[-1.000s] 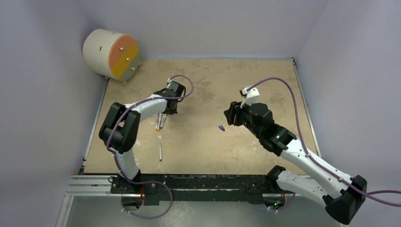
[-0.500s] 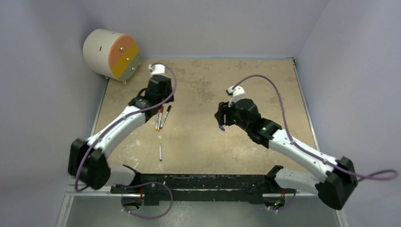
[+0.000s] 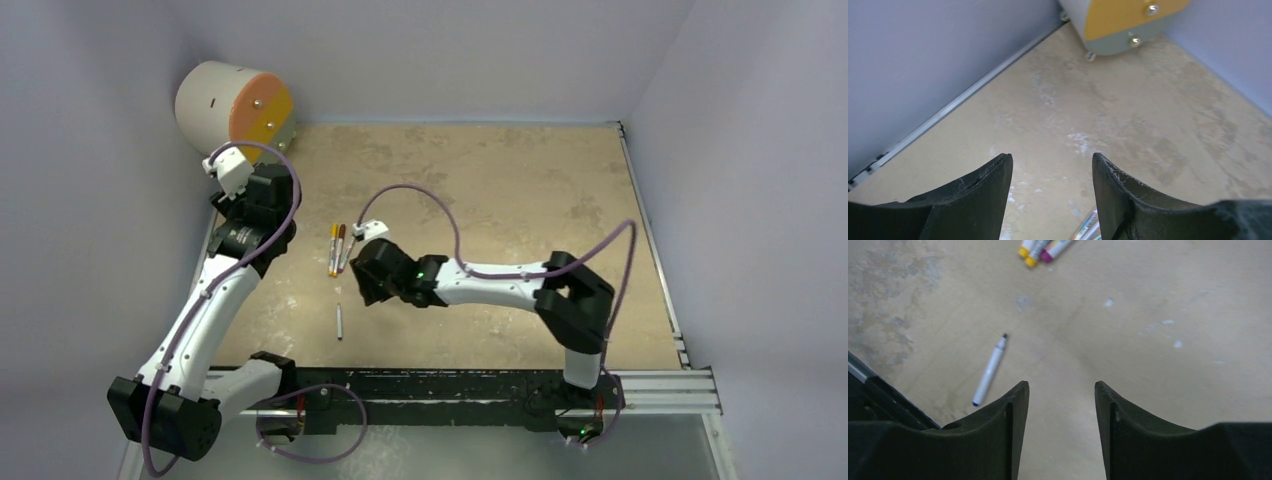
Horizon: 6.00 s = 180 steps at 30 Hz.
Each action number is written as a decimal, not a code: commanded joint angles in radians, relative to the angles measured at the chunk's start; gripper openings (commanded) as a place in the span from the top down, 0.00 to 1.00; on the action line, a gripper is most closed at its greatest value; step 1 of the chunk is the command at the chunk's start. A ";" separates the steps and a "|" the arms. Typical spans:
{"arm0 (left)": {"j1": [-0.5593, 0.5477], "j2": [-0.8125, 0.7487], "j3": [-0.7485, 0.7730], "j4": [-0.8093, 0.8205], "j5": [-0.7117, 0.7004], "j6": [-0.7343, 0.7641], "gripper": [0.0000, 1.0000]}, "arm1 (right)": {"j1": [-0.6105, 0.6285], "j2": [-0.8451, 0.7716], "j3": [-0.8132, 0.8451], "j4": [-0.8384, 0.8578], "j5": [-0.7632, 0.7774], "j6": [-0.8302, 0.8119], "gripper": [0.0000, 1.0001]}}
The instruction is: Insert the pens into the pen caps
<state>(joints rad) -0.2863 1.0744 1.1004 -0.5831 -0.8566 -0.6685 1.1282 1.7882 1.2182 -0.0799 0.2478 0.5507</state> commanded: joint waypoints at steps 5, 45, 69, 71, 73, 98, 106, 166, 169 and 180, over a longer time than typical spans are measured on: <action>0.069 -0.081 -0.032 -0.037 -0.100 -0.025 0.41 | 0.145 0.257 0.331 -0.169 0.155 0.213 0.52; 0.082 -0.115 -0.069 0.007 -0.009 0.024 0.40 | 0.176 0.397 0.394 -0.290 0.143 0.297 1.00; -0.057 -0.069 -0.473 1.434 1.384 -0.359 0.44 | -0.244 -0.792 -0.322 0.526 0.039 -0.092 1.00; -0.126 -0.052 -0.475 1.534 1.424 -0.375 0.44 | -0.258 -0.816 -0.324 0.589 -0.020 -0.117 1.00; -0.179 -0.030 -0.481 1.664 1.463 -0.418 0.44 | -0.266 -0.828 -0.319 0.634 -0.069 -0.135 1.00; -0.350 0.106 -0.337 1.774 1.500 -0.324 0.47 | -0.272 -0.837 -0.309 0.778 -0.334 -0.055 1.00; -0.353 0.098 -0.289 1.690 1.453 -0.248 0.49 | -0.272 -0.842 -0.322 0.756 -0.335 -0.050 1.00; -0.356 0.117 -0.193 1.620 1.596 -0.246 0.77 | -0.272 -0.858 -0.302 0.635 -0.330 -0.064 1.00; -0.360 0.137 -0.198 1.699 1.631 -0.319 0.74 | -0.272 -0.832 -0.279 0.636 -0.351 -0.070 1.00; -0.371 0.124 -0.214 1.564 1.665 -0.233 0.71 | -0.274 -0.838 -0.278 0.638 -0.342 -0.075 1.00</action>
<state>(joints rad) -0.6426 1.2251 0.8852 0.9939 0.7673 -0.9367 0.8524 0.9485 0.9249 0.5552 -0.0975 0.4873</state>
